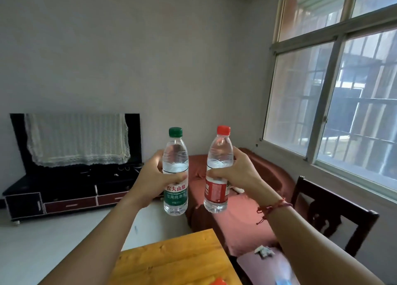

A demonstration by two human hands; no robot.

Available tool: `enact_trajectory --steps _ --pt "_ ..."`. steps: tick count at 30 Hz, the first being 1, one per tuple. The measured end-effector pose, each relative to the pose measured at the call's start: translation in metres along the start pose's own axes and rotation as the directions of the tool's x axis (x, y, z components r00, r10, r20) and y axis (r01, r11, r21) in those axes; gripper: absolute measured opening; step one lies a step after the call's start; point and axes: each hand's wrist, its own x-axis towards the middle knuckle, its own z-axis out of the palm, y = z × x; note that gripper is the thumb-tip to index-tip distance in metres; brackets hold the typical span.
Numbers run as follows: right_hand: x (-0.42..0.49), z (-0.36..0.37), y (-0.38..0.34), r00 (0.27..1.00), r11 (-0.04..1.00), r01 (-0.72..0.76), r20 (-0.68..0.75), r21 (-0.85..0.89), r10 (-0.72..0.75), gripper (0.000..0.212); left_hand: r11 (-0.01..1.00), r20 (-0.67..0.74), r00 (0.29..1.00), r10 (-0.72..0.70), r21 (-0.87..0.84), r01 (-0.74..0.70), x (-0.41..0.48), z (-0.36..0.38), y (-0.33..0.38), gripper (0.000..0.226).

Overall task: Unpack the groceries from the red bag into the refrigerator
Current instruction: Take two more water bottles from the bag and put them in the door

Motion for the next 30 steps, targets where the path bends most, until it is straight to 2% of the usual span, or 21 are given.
enact_trajectory --steps 9,16,24,30 --pt "0.01 0.004 -0.023 0.997 0.997 0.073 0.033 -0.04 -0.071 0.06 0.997 -0.039 0.998 0.054 0.059 -0.052 -0.006 -0.013 0.027 0.059" --pt "0.003 0.016 -0.025 0.994 0.996 0.076 0.075 0.05 -0.079 0.055 0.994 -0.103 0.994 0.04 0.101 -0.03 -0.02 -0.027 0.025 0.062" --pt "-0.003 0.052 -0.042 0.972 0.987 0.115 0.191 0.115 -0.135 0.061 0.993 -0.219 0.976 0.002 0.112 0.023 -0.054 -0.059 0.031 0.07" --pt "-0.014 0.108 -0.066 0.939 0.976 0.133 0.292 0.173 -0.18 0.062 0.987 -0.339 0.94 -0.03 0.139 0.082 -0.096 -0.104 0.038 0.055"
